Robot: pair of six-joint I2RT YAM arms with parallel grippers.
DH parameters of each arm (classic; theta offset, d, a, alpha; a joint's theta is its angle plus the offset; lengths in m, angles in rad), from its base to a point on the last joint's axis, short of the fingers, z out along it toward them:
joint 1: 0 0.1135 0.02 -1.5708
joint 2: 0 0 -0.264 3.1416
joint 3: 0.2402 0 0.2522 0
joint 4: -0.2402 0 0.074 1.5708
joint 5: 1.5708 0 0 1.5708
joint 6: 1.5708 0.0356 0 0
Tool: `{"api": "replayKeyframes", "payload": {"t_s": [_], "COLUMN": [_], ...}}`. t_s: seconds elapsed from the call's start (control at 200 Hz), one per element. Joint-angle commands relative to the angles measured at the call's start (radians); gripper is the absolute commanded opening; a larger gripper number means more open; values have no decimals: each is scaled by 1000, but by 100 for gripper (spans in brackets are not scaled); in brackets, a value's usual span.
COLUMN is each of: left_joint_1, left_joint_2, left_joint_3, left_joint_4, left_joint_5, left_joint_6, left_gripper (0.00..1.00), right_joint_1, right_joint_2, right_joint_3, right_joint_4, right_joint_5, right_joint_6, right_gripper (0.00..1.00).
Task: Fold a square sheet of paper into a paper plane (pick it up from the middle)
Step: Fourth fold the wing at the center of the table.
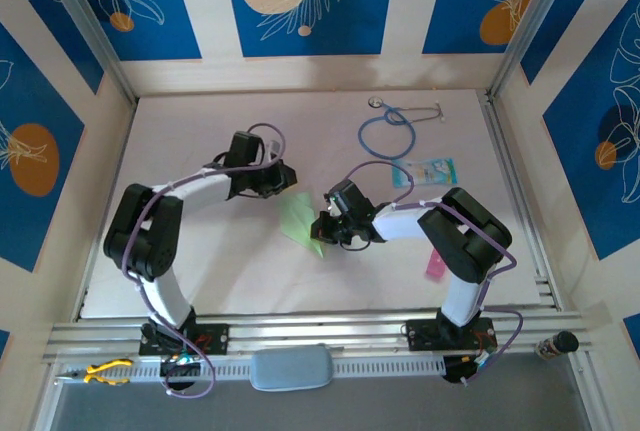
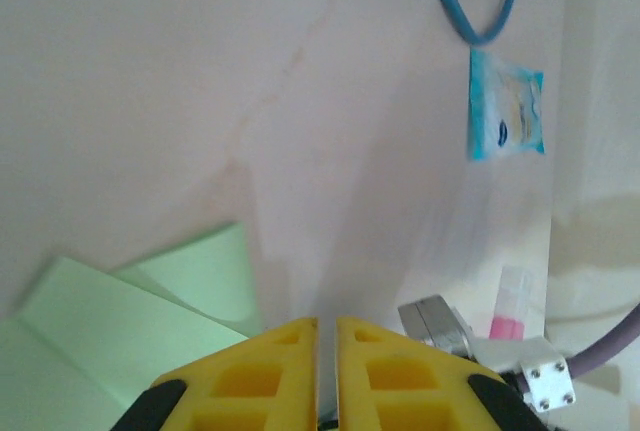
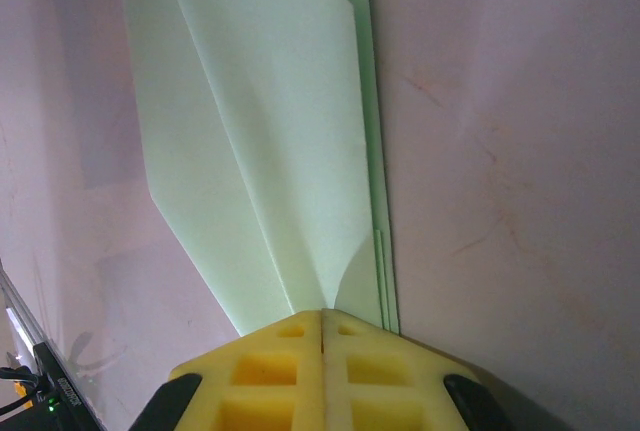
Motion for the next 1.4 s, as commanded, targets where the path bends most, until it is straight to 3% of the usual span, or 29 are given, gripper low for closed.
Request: {"api": "replayKeyframes", "payload": {"t_s": [0.0,0.165,0.36,0.63,1.081,1.266,1.396], "left_joint_1": [-25,-31,-24,-17,-17,-17,-13], "left_joint_2": [57,120,140,158,158,155,153], "left_joint_3": [-41,-96,-129,-152,-158,-163,-161], "left_joint_4": [45,115,87,109,125,122,118], "left_joint_5": [53,28,-26,-15,-5,-6,-8], "left_joint_6": [-8,-46,-20,-15,-21,-20,-19], "left_gripper": [13,11,10,9,8,8,8], "right_joint_1": [12,12,11,12,16,15,34], "right_joint_2": [57,45,11,-46,112,112,79], "right_joint_3": [-39,-39,-18,67,219,212,112], "right_joint_4": [-193,-193,-202,-204,-160,-170,-157], "right_joint_5": [16,17,13,-39,-50,-27,-34], "right_joint_6": [-15,-21,-47,-82,-56,-47,-44], "right_gripper": [0,0,0,0,0,0,0]}}
